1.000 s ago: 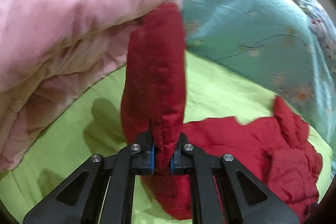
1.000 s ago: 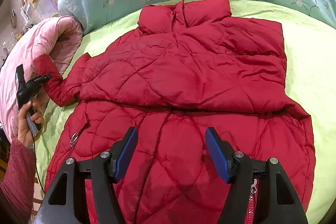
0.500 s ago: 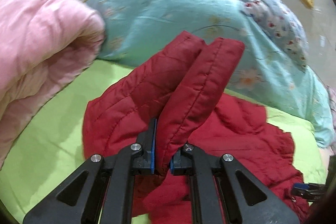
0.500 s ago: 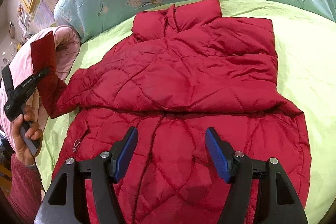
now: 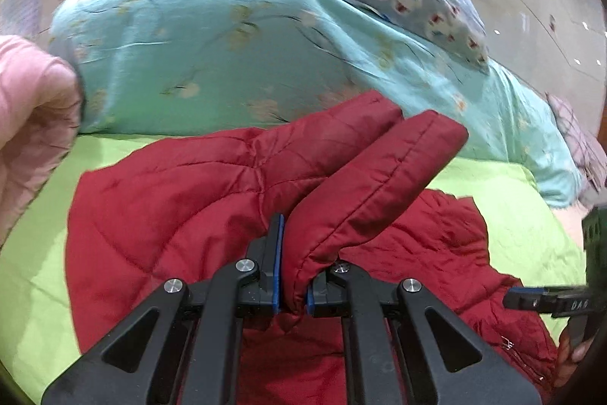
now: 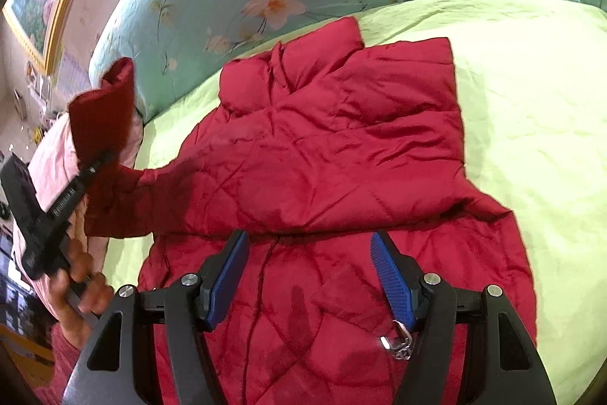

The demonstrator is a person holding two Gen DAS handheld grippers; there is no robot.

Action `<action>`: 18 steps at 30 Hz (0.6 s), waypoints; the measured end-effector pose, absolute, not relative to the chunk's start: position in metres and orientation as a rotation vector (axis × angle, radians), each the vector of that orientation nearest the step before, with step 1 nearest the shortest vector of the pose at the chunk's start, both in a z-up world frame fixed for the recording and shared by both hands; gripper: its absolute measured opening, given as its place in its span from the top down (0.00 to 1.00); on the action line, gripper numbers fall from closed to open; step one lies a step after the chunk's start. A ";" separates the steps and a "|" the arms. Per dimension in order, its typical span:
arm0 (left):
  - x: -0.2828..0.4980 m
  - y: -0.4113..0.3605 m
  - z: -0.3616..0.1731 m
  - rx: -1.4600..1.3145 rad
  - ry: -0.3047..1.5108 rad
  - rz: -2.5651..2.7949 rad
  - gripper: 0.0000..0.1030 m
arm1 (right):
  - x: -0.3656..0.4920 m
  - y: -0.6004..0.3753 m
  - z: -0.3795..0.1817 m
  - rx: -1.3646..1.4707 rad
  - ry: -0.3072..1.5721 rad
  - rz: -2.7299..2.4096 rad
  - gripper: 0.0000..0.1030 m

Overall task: Fold large clothes
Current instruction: 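Fold the held sleeve across the jacket body toward the right gripper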

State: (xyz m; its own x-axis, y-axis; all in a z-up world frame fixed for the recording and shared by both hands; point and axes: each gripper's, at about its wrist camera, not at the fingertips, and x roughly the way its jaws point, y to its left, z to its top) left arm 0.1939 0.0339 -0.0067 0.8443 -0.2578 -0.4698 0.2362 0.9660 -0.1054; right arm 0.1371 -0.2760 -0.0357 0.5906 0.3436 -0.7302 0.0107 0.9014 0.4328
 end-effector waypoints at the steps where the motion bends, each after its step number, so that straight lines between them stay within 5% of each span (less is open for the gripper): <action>1: 0.193 0.025 -0.010 -0.025 0.500 -0.262 0.94 | 0.138 -0.279 -0.036 0.427 0.925 0.201 0.34; 18: 0.199 -0.079 -0.082 0.133 0.628 -0.302 0.94 | 0.180 -0.317 -0.053 0.708 0.938 0.249 0.32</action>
